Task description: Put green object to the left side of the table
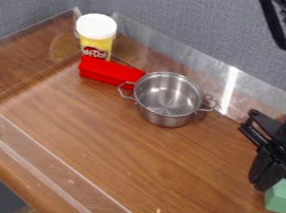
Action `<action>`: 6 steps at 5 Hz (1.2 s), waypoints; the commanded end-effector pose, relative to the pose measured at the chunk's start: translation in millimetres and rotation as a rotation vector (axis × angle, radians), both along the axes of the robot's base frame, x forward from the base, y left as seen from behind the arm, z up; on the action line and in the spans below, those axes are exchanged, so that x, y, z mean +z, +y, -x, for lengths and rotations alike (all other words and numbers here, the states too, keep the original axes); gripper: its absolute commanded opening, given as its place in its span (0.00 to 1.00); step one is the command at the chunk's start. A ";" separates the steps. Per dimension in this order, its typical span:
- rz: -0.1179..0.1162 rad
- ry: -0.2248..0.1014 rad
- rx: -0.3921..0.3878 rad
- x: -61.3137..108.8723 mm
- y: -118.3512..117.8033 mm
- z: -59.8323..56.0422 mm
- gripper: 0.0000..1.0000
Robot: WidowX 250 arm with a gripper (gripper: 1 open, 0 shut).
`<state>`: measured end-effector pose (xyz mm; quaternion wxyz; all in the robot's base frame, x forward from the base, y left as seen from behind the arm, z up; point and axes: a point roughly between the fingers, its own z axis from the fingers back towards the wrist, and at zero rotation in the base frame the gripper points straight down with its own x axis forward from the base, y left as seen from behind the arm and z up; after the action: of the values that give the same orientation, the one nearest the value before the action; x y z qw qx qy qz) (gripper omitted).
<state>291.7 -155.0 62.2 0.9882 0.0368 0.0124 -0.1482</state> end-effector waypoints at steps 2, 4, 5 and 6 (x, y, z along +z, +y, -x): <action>0.039 -0.091 0.002 37.4 6.0 -9.6 0.00; 0.037 -0.111 -0.004 49.9 10.8 -10.7 0.00; 0.035 -0.109 -0.004 47.8 11.1 -12.7 0.00; 0.033 -0.098 -0.005 39.2 9.9 -14.6 1.00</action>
<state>296.1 -143.6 81.2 0.9871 0.0397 -0.0056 -0.1549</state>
